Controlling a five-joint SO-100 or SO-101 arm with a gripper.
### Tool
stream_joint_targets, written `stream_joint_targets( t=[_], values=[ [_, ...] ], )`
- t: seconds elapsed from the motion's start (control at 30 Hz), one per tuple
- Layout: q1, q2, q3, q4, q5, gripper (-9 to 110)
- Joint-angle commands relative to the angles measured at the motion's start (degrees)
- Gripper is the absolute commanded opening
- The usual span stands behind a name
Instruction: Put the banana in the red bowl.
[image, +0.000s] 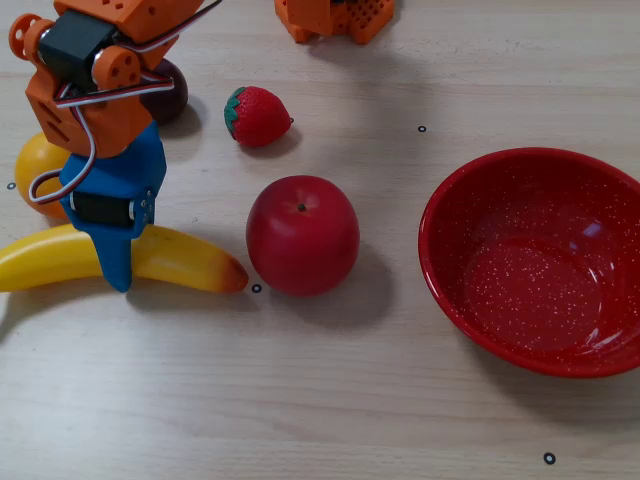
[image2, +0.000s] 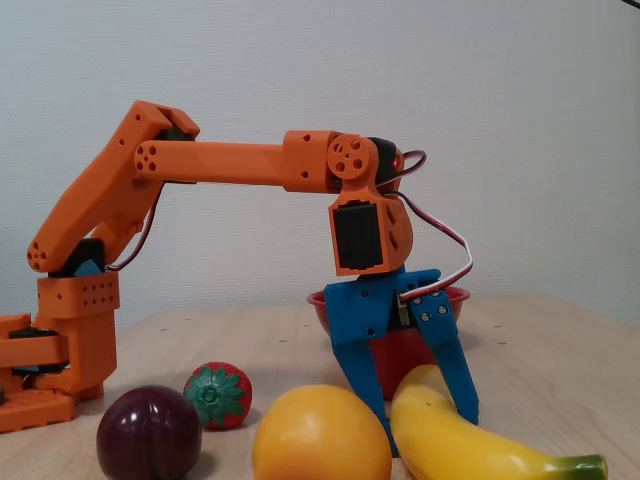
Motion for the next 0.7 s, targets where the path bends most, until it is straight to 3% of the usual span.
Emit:
stream_joint_targets(
  t=[0.0,0.67],
  values=[
    [0.9,2.9,-4.0,-1.2,-0.8,0],
    [7.6,23.9,-18.8,6.2,-23.0,0]
  ],
)
